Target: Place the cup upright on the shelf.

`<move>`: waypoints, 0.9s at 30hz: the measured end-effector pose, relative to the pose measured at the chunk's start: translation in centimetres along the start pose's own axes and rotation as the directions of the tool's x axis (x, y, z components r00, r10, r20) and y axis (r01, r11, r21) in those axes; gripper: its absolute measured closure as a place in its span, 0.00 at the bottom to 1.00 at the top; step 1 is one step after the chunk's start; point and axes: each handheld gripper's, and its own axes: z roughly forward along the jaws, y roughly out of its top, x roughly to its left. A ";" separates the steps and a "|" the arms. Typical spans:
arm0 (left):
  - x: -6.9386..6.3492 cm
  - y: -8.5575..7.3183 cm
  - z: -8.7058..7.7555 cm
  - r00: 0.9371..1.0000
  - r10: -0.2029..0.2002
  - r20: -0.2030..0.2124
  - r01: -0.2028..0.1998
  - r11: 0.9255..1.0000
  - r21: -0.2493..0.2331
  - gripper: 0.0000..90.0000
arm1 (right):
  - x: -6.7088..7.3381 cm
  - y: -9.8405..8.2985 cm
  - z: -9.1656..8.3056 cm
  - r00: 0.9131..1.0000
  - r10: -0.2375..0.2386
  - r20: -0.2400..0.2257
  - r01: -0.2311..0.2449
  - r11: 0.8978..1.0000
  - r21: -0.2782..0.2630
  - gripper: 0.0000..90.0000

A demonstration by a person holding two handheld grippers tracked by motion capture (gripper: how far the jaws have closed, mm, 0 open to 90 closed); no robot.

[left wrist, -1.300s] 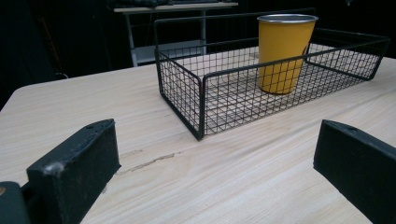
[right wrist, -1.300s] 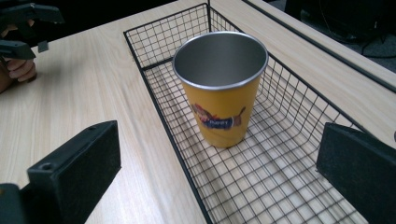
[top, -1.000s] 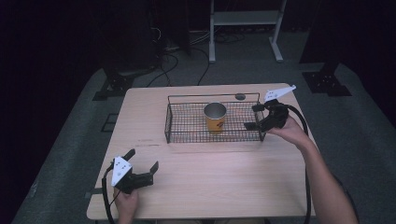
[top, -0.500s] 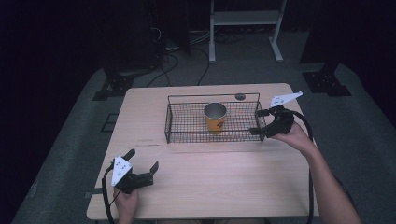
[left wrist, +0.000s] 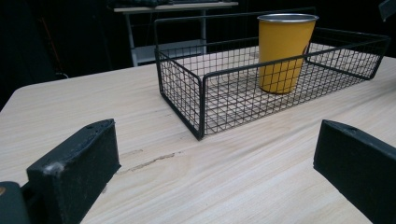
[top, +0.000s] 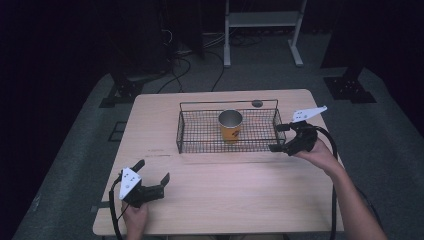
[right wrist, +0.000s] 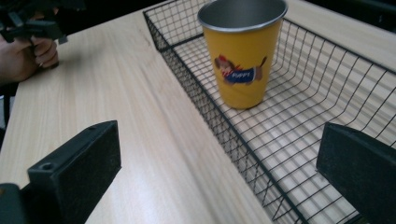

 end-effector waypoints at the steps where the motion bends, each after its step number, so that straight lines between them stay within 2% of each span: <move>1: 0.0 0.0 0.0 1.000 0.001 -0.001 -0.001 1.000 0.001 0.00 | 0.2 -0.1 -0.1 1.000 -0.005 0.004 0.005 1.000 -0.013 0.00; 8: 0.0 0.0 0.0 1.000 0.001 0.000 -0.001 1.000 0.001 0.00 | 1.2 -0.7 -0.5 1.000 -0.014 -0.005 0.014 1.000 -0.006 0.00; 11: 0.0 0.0 0.0 1.000 0.000 -0.001 0.000 1.000 0.002 0.00 | 1.7 -1.0 -0.7 1.000 -0.025 -0.004 0.025 0.999 -0.026 0.00; 27: -0.1 0.0 0.0 1.000 0.002 -0.003 -0.002 1.000 0.001 0.00 | 3.6 -2.4 -0.8 0.999 -0.038 -0.016 0.037 0.999 -0.033 0.00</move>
